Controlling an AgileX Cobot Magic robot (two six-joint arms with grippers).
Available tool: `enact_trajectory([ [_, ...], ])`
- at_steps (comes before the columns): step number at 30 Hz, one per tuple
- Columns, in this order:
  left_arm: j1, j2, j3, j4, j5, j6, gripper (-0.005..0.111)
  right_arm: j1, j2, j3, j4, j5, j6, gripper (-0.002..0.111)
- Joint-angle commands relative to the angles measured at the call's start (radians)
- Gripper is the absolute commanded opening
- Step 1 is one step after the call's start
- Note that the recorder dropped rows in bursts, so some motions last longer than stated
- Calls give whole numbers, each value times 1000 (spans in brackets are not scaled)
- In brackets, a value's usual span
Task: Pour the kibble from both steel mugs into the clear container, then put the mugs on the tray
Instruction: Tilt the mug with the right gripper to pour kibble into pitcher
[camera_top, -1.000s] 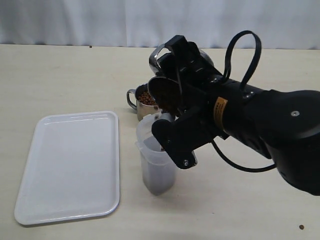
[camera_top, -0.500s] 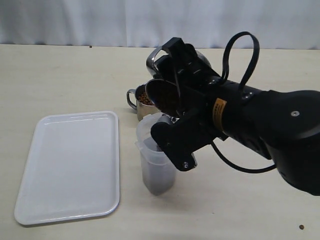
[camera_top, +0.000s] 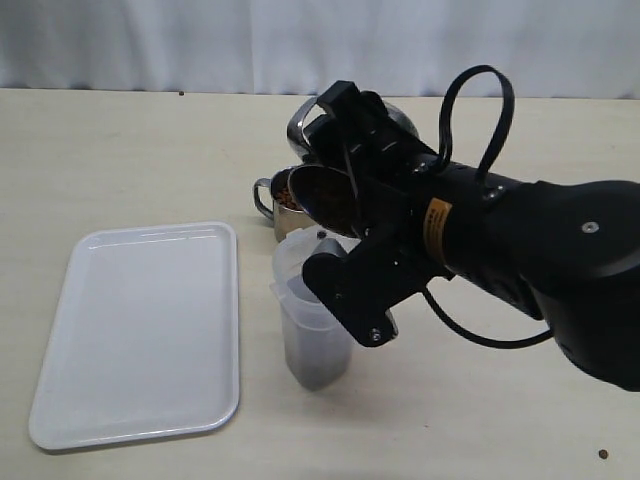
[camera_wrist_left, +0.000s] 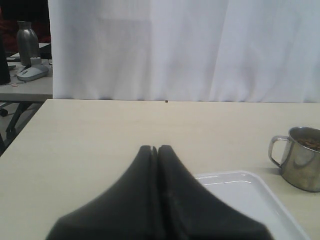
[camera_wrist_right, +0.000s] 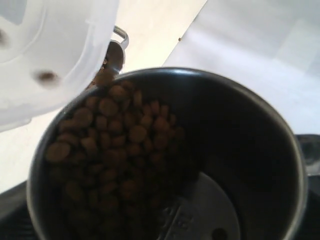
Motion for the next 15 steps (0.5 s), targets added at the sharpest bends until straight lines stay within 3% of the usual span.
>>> enact_trajectory([
  [1, -7, -2, 3, 1, -9, 1, 0, 3, -2, -11, -15, -3, -10, 5],
  [15, -7, -2, 3, 1, -9, 1, 0, 107, -2, -11, -15, 145, -8, 5],
])
